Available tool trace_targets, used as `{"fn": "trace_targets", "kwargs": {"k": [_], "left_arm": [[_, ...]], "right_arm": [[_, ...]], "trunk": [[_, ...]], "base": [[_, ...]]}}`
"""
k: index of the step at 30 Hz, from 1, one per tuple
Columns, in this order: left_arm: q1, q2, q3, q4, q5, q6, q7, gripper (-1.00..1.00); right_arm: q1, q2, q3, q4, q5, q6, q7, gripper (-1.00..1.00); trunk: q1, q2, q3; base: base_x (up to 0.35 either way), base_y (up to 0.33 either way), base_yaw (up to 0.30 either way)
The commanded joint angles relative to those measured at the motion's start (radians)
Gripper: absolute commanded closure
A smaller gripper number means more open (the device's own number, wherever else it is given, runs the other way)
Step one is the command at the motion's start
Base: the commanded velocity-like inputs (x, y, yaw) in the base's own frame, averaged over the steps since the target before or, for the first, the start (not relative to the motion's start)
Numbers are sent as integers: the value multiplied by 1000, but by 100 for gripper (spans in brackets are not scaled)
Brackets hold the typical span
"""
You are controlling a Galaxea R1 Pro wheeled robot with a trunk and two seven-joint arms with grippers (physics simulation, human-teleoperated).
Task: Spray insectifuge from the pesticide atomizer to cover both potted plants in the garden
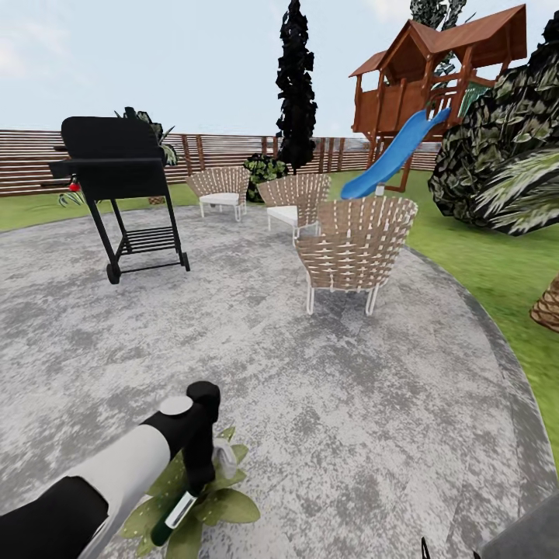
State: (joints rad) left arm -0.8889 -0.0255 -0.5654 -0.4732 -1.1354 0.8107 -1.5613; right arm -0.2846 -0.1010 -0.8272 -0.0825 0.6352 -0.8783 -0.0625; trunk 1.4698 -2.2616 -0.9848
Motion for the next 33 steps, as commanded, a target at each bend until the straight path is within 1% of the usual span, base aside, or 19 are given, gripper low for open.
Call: {"fn": "trace_targets", "kwargs": {"k": [1,5,7,8,9,11,12,13,15,17,20,22,24,26,28,33], "left_arm": [[0,-2,0,-2,-8,11,-10,100],[-1,-1,2,-12,-9,15,-10,100],[-8,3,8,-15,-10,18,-10,100],[-10,7,26,-15,-10,18,-10,100],[-11,11,55,-15,-13,19,-10,100],[-11,23,96,-14,-17,19,-10,100],[-11,36,122,-13,-17,21,-10,100],[-11,44,141,-13,-18,22,-10,100],[-10,68,199,-13,-19,24,-10,100],[-6,76,224,-13,-22,26,-10,100],[-4,74,233,-14,-23,43,-10,100],[-4,68,233,-14,-23,83,-10,100],[-3,58,232,-16,-22,140,28,100],[-4,38,228,-16,-23,177,54,100],[-3,33,226,-17,-23,184,60,100],[-4,31,221,-16,-26,188,62,100]], "right_arm": [[-1,0,-4,1,11,-2,-7,-100],[-1,0,-4,1,10,-2,-7,-100],[-1,0,-4,1,10,-3,-7,-100],[-1,0,-4,1,10,-3,-7,-100],[-1,0,-4,1,9,-4,-7,-100],[-1,0,-4,1,9,-4,-7,-100],[-1,0,-4,1,9,-4,-7,-100],[-1,0,-4,1,9,-4,-7,-100],[-1,0,-4,1,9,-4,-7,-100],[-1,0,-4,1,10,-4,-7,-100],[-1,0,-4,1,9,-4,-7,-100],[-1,0,-4,1,9,-4,-7,-100],[-1,0,-4,0,9,-4,-7,-100],[-1,0,-4,0,9,-4,-7,-100],[-1,0,-4,0,9,-4,-7,-100],[-1,0,-4,0,9,-4,-7,-100]], "trunk": [[0,0,-1],[0,0,-1],[0,0,-1],[0,0,-1],[0,0,-1],[0,0,-1],[0,0,-1],[0,0,-1],[0,0,-1],[0,0,-1],[0,0,-1],[0,0,-1],[0,0,-1],[0,0,-1],[0,0,-1],[0,0,-1]], "base": [[0,0,0],[0,0,0],[0,0,0],[0,0,0],[0,0,0],[0,0,0],[0,0,0],[0,0,0],[0,0,0],[0,0,0],[0,0,0],[0,0,0],[0,0,0],[0,0,0],[0,0,0],[0,0,0]]}}
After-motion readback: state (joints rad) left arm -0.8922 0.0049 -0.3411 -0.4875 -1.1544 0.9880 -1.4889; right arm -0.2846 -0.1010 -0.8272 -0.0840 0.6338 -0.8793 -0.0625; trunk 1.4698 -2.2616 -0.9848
